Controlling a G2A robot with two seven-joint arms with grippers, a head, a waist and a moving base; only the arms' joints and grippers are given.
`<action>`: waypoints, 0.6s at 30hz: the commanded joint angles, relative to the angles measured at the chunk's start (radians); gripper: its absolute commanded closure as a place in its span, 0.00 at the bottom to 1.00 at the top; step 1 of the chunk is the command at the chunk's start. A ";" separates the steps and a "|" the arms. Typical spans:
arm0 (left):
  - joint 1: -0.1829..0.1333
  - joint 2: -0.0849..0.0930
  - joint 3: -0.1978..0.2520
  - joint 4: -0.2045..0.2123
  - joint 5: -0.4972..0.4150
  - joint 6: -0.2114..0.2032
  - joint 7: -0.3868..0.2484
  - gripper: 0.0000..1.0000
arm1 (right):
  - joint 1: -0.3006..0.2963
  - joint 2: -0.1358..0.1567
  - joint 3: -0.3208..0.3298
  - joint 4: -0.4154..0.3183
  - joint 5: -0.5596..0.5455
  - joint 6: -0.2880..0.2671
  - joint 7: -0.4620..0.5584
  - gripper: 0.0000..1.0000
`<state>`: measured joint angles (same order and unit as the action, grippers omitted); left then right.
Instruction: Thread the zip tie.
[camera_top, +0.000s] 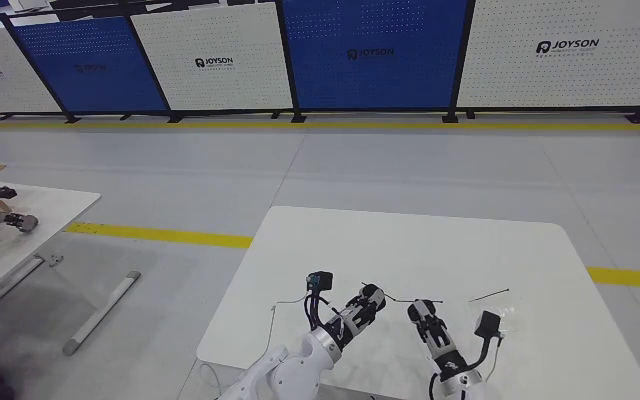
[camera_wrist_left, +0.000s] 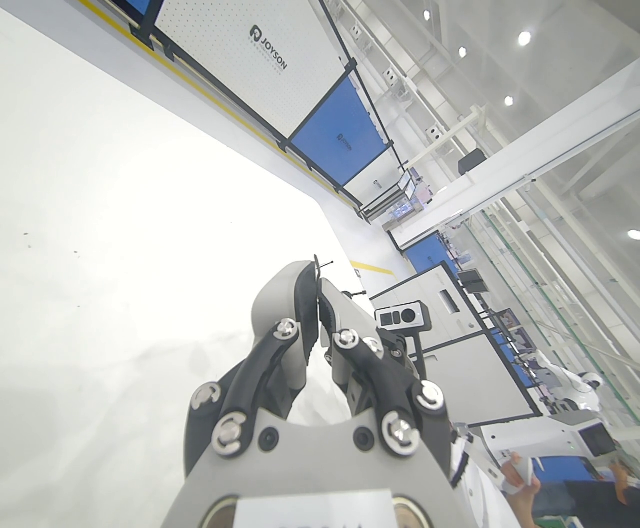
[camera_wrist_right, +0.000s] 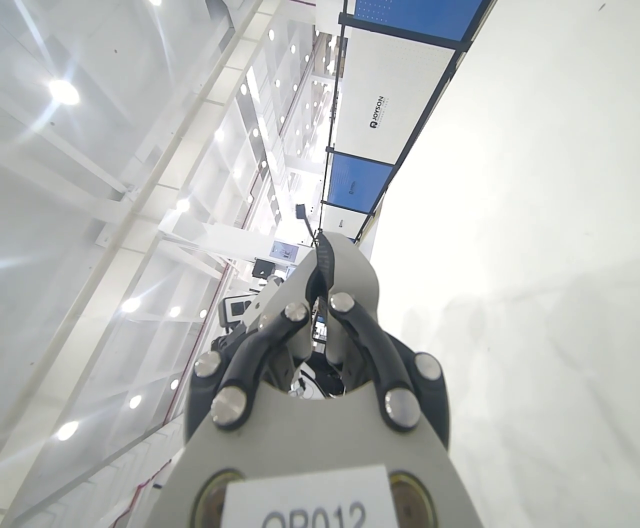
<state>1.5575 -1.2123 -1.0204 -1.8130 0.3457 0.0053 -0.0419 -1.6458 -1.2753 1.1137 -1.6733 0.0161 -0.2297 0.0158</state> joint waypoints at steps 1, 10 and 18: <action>0.000 0.000 0.000 0.000 0.000 0.000 0.000 1.00 | -0.001 -0.001 0.000 -0.002 -0.001 0.000 0.000 1.00; 0.000 0.000 0.000 0.000 0.000 0.000 0.000 1.00 | 0.013 -0.006 -0.004 0.010 -0.003 0.012 -0.001 1.00; 0.000 0.000 0.000 0.000 0.000 0.000 0.000 1.00 | 0.021 -0.012 -0.014 0.015 -0.014 0.027 0.002 1.00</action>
<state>1.5575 -1.2123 -1.0204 -1.8130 0.3457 0.0053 -0.0419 -1.6255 -1.2863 1.1011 -1.6595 0.0024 -0.2042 0.0174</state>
